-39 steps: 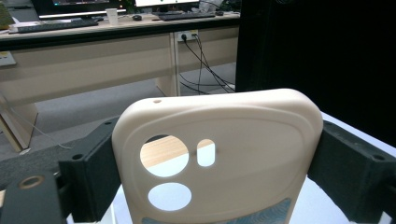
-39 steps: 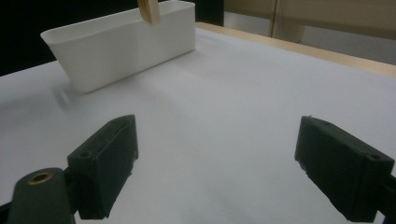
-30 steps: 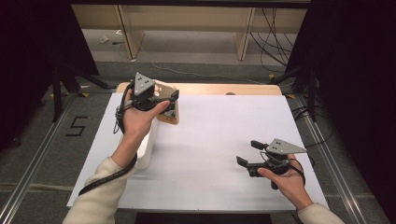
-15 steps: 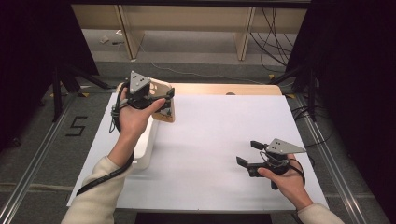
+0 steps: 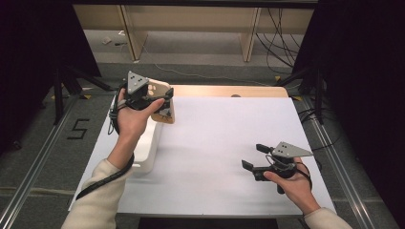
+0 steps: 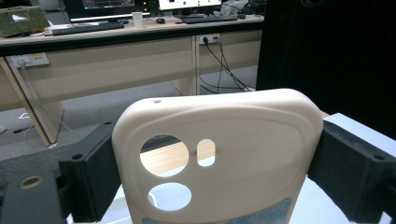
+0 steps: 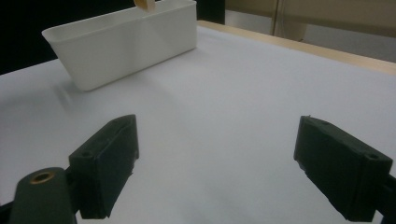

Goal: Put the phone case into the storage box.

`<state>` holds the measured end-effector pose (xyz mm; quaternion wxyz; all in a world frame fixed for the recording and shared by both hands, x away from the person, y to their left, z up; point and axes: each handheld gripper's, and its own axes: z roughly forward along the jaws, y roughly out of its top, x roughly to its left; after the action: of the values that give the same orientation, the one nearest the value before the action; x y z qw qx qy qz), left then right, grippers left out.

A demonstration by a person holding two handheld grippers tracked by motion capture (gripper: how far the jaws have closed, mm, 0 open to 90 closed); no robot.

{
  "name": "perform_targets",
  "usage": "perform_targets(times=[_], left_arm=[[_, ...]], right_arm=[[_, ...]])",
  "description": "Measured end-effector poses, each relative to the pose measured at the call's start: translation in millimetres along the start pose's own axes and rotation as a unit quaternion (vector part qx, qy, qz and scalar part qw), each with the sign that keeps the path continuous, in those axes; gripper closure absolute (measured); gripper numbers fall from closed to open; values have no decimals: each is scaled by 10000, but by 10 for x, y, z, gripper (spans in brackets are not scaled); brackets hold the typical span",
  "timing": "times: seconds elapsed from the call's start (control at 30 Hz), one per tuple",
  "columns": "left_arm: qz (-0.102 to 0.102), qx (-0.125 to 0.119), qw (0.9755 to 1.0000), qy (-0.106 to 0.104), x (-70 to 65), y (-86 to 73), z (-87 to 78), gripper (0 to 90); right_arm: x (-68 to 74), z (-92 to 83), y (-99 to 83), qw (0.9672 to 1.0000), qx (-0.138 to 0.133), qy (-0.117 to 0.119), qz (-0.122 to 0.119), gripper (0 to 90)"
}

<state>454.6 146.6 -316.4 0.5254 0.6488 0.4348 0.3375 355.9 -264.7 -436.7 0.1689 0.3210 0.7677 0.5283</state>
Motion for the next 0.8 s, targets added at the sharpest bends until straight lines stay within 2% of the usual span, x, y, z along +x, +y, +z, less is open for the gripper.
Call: perform_targets(times=[0.37,0.8], left_arm=[[-1,0,9998,209,113,-2,-18,106],[-21,-8,9997,256,144,3,-28,106]], right_arm=[[-1,1,-1,10000,-2,3,8,150],[-2,2,0,10000,-10,-5,13,151]])
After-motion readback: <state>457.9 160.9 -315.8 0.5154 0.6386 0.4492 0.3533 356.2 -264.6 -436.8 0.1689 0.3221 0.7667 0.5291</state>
